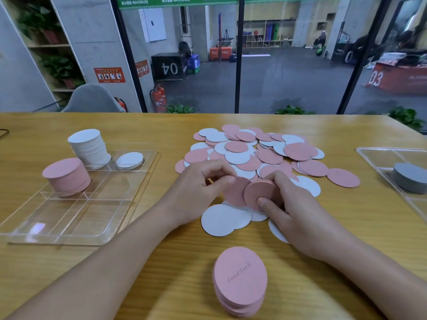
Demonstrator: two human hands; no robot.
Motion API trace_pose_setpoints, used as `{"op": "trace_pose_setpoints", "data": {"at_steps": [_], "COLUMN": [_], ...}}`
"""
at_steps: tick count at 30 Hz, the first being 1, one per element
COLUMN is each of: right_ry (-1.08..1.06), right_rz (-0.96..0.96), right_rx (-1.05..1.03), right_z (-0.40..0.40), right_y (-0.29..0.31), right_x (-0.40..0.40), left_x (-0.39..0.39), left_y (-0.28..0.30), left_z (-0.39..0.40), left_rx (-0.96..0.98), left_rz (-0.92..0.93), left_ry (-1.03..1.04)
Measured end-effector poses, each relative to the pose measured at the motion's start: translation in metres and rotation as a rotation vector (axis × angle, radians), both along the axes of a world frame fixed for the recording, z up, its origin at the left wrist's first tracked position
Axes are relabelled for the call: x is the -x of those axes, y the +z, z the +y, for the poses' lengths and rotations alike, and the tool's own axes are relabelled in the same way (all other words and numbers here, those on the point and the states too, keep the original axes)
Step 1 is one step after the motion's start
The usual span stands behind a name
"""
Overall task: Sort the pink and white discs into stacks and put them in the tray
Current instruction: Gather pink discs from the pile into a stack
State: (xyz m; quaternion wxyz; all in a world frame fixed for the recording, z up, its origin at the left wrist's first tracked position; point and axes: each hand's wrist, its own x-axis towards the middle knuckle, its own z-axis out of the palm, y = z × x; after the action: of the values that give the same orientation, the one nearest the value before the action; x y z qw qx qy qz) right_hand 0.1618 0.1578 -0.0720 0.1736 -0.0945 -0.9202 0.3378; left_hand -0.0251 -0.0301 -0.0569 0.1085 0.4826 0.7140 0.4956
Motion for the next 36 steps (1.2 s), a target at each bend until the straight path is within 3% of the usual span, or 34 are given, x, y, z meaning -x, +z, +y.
{"op": "trace_pose_setpoints", "data": {"at_steps": [6, 9, 13, 16, 19, 30, 36], "right_ry": [0.040, 0.031, 0.024, 0.022, 0.032, 0.049, 0.053], "right_rz": [-0.049, -0.061, -0.081, -0.089, -0.091, -0.067, -0.062], "right_rx": [-0.095, -0.100, -0.100, -0.109, -0.111, -0.056, -0.054], "right_z": [-0.003, -0.004, -0.005, -0.005, -0.005, -0.003, -0.001], "right_y": [0.000, 0.001, 0.002, 0.003, 0.003, 0.002, 0.002], "right_x": [0.002, 0.002, 0.003, 0.003, 0.003, -0.001, 0.000], "left_x": [-0.010, 0.007, 0.044, 0.054, 0.053, 0.036, 0.014], "left_y": [-0.007, -0.012, -0.016, -0.018, -0.018, -0.016, -0.011], "left_z": [0.011, 0.013, 0.020, 0.026, 0.028, -0.013, -0.020], "left_rx": [0.010, 0.070, 0.275, 0.540, 0.643, 0.443, 0.267], "left_rz": [-0.062, 0.108, 0.384, 0.407, 0.456, 0.532, 0.279], "left_ry": [-0.118, 0.086, 0.342, 0.325, 0.270, 0.080, 0.135]}}
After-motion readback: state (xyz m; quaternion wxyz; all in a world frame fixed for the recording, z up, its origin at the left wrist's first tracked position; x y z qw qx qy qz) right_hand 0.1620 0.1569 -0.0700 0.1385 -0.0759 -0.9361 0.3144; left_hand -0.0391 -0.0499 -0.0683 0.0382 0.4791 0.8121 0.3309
